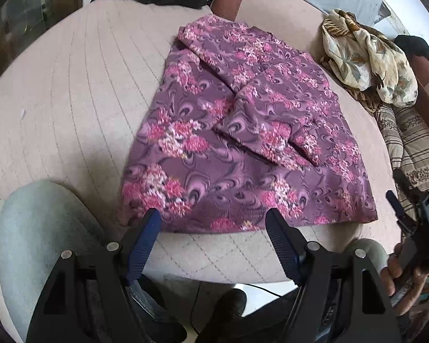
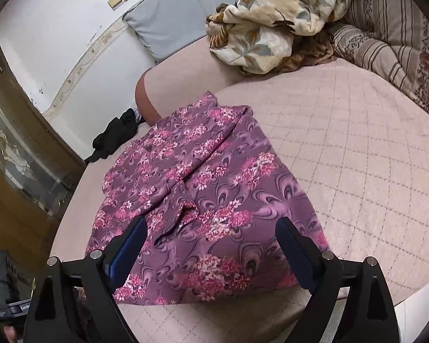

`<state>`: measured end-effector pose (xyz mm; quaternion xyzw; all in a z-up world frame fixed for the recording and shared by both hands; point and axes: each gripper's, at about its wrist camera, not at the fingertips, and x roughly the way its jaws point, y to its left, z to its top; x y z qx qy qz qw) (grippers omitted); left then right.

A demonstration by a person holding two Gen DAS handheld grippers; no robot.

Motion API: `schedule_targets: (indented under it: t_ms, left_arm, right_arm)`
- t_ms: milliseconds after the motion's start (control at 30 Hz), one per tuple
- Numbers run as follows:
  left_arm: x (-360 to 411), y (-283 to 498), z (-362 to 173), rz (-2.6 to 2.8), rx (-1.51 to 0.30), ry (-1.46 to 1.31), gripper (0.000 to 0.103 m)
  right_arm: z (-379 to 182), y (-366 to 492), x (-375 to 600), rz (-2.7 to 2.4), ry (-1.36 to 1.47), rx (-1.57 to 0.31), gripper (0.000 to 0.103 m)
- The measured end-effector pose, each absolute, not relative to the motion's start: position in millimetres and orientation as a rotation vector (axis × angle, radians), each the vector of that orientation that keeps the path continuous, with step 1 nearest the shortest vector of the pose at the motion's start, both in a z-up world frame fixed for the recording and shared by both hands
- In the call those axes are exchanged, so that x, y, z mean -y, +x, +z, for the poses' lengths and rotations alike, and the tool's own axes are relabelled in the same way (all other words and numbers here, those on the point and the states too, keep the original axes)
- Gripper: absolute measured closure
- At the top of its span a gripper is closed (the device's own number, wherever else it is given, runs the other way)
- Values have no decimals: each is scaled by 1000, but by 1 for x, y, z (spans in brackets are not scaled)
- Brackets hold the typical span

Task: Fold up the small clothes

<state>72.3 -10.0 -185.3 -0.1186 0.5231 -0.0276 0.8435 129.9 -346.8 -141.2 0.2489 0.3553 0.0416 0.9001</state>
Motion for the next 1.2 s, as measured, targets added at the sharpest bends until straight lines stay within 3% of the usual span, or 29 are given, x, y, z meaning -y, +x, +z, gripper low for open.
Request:
schedule_targets:
  t_ms: [367,1200]
  left_arm:
    - [14,120,-164,-38,-1050,-197,27]
    - [-12,212,-120,-24,-996,-305,24]
  right_arm:
    - [-95,163,340,162,461,-729,3]
    - [-71,256,372,233,502,-800,3]
